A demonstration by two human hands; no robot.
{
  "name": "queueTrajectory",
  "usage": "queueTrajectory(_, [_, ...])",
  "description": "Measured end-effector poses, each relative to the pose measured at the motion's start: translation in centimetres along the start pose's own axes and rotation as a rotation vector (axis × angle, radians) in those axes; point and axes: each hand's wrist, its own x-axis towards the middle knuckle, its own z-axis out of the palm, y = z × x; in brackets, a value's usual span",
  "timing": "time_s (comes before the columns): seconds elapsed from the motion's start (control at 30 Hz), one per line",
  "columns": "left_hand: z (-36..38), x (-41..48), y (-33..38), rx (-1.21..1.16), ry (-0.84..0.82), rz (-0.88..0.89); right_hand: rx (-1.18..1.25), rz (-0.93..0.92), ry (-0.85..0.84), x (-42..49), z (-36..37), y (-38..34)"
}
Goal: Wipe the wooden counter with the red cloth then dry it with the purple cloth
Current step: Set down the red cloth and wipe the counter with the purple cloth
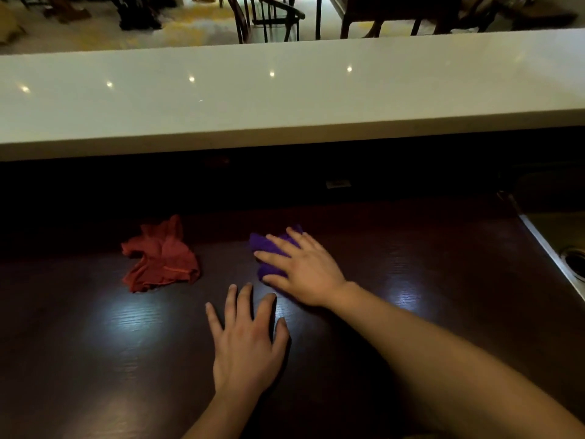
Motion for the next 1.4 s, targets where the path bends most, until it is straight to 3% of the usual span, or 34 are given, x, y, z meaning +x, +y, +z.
queueTrajectory(0.07, [0.0,0.0,0.0,-0.029,0.02,0.0,-0.038,0.073,0.004,0.9,-1.0,3.2])
queueTrajectory(0.2, [-0.1,-0.1,-0.2,-0.046,0.028,0.002,-0.027,0.442,0.037,-1.9,-2.2,9.0])
queueTrajectory(0.3, [-0.2,0.0,0.0,-0.043,0.017,-0.005,-0.007,0.546,0.111,-7.1,-1.6,5.9])
queueTrajectory(0.37, [-0.4,-0.1,0.2,-0.038,0.009,-0.006,0.011,0.42,0.126,-10.2,-0.1,0.7])
queueTrajectory(0.43, [-0.6,-0.1,0.1,-0.045,0.004,0.003,-0.001,0.182,0.055,-13.2,0.9,-2.9])
queueTrajectory(0.5, [-0.6,-0.2,0.0,-0.047,0.009,0.004,0.003,0.071,0.016,-14.9,0.3,-0.7])
queueTrajectory(0.57, [-0.5,-0.2,-0.1,-0.055,0.012,0.011,-0.03,0.215,0.081,-15.7,-1.0,4.6])
queueTrajectory(0.7, [-0.4,-0.1,0.0,-0.03,0.021,0.019,-0.064,0.751,0.078,-16.6,-2.9,16.0])
queueTrajectory(0.8, [-0.4,-0.1,0.4,0.011,-0.026,0.036,-0.005,0.947,0.086,-14.9,-3.6,16.2])
queueTrajectory(0.87, [-0.7,-0.1,0.6,0.01,-0.057,0.092,-0.017,0.878,0.108,-14.3,-2.8,11.9])
queueTrajectory(0.97, [-1.2,-0.4,0.8,0.013,-0.075,0.237,-0.002,0.531,0.107,-17.6,-1.1,4.1])
queueTrajectory(1.03, [-1.2,-0.7,0.7,0.018,-0.075,0.338,0.025,0.373,0.052,-21.8,-1.1,3.1])
queueTrajectory(1.1, [-1.2,-0.9,0.7,0.044,-0.077,0.414,-0.003,0.415,0.051,-25.5,-1.9,6.3])
queueTrajectory(1.2, [-1.1,-0.8,0.9,0.06,-0.097,0.407,0.022,0.765,0.065,-27.6,-3.9,12.7])
queueTrajectory(1.27, [-1.0,-0.8,1.6,0.056,-0.112,0.362,0.046,0.957,0.093,-26.3,-4.0,12.9])
queueTrajectory(1.33, [-0.6,-1.0,2.6,0.024,-0.121,0.292,-0.008,0.937,0.133,-25.3,-2.6,9.9])
queueTrajectory(1.4, [-0.1,-1.2,3.3,0.012,-0.112,0.241,-0.04,0.74,0.133,-25.7,-1.3,6.7])
